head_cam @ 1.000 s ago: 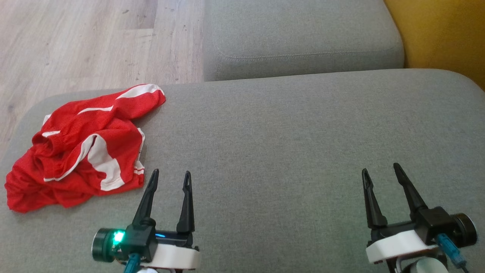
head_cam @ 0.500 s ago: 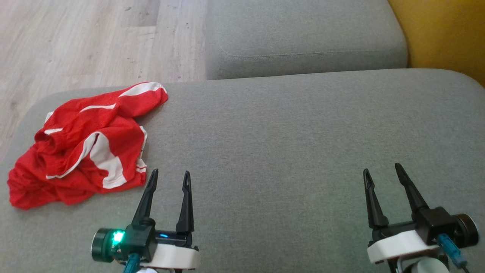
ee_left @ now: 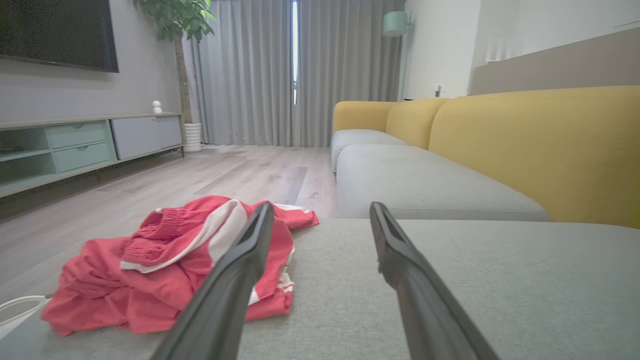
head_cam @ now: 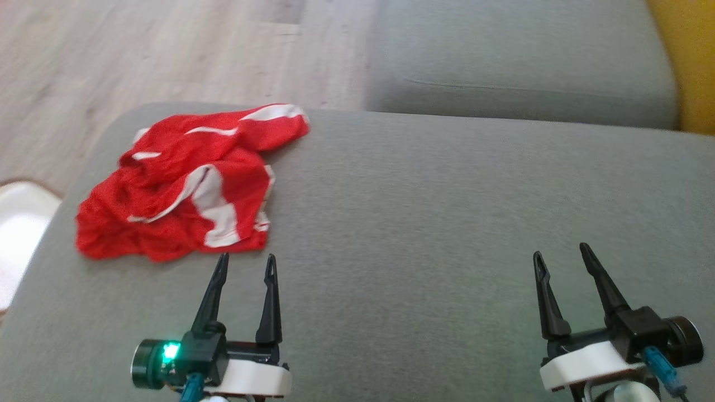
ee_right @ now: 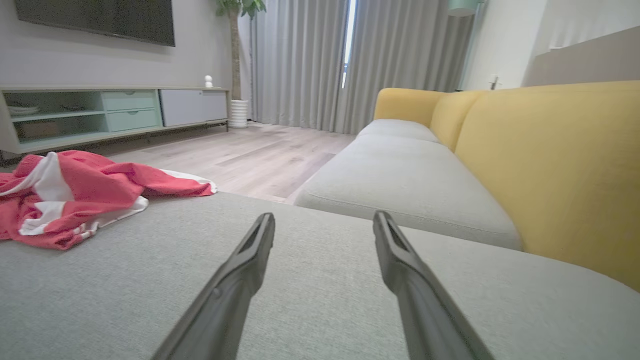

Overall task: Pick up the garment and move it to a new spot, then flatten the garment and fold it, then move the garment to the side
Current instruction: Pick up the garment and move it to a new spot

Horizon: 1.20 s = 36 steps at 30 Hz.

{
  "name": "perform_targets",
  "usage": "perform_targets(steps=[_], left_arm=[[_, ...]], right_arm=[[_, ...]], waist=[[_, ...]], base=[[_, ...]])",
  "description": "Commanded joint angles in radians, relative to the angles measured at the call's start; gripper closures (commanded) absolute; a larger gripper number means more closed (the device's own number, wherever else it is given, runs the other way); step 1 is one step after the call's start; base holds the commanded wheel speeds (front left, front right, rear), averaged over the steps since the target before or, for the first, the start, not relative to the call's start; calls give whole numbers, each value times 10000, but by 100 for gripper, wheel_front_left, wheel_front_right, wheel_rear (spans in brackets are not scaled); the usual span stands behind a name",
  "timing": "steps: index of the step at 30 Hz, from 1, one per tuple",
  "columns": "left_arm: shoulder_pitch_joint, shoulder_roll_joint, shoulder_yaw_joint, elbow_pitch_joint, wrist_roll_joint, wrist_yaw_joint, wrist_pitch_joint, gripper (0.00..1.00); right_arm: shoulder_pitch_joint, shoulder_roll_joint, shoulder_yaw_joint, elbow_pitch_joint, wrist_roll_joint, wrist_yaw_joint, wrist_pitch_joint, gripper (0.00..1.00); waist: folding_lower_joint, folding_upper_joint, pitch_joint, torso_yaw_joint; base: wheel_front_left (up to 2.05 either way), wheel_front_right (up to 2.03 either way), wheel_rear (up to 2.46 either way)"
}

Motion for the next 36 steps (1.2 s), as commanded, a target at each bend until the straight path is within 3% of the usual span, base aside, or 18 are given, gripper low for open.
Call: perform_targets(steps=[1, 10, 16, 26, 36], left_arm=[[-424, 29, 378, -263, 68, 49, -95, 0], [-354, 29, 653, -243, 199, -10, -95, 0], [-277, 29, 848, -246, 273, 16, -95, 0], [-240, 52, 1378, -536, 376, -16, -95, 0], [-2240, 825, 2013, -1147, 895, -560, -95, 0]], right_arm=[[-207, -118, 246, -292, 23, 77, -107, 0], [-297, -118, 362, -329, 134, 77, -107, 0], [-332, -118, 415, -285, 148, 77, -107, 0], [-332, -118, 517, -319, 39, 77, -107, 0], [-533, -247, 822, -582, -495, 77, -107, 0]], waist=[[-1, 0, 33, 512], [-1, 0, 83, 1869], [-1, 0, 87, 2422], [-1, 0, 199, 2361], [-1, 0, 1373, 1978]], base=[[0, 0, 0], [0, 0, 0], [0, 0, 0], [0, 0, 0], [0, 0, 0]])
